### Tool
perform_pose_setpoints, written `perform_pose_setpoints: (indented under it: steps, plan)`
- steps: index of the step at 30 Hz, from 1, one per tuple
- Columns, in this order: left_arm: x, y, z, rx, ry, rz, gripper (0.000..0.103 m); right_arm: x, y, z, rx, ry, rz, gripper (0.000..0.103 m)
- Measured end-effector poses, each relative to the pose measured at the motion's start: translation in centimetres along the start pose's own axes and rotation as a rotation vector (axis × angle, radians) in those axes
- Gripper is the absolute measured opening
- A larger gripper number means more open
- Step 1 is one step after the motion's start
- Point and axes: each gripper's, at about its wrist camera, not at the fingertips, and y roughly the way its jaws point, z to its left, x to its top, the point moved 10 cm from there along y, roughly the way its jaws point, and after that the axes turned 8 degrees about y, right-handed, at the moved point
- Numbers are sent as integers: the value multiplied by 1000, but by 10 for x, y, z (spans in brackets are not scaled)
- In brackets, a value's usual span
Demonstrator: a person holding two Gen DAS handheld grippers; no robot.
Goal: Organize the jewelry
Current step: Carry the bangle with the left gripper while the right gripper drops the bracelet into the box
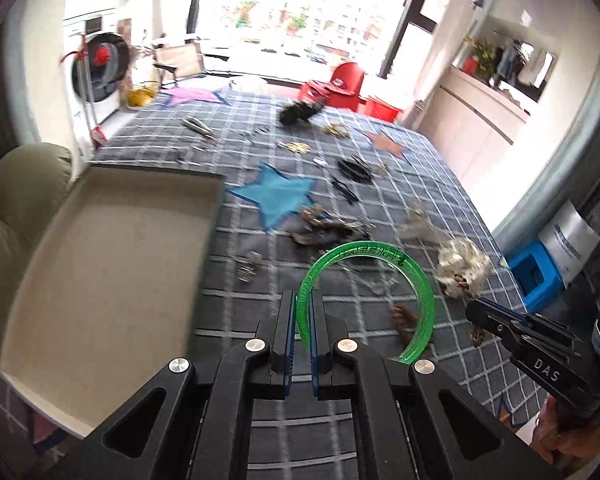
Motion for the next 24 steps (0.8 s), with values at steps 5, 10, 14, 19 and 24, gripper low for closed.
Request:
perform_pose_setpoints:
  steps: [5, 10, 14, 19, 24]
  plan:
    - [9, -12, 60, 81, -68, -28, 8, 18, 19, 63, 82, -71, 32, 11]
    - [18, -6, 121, 179, -127, -30, 8, 34, 47, 129, 144, -151, 57, 11]
    - [28, 11, 157, 251, -144, -14, 8, 42, 81, 175, 182, -187, 106, 11]
    - [35, 44, 197, 310, -172, 44, 8, 50, 128, 212, 200, -214, 161, 11]
    - [31, 76, 215, 338, -176, 108, 8, 56, 169, 229, 209, -201, 217, 11]
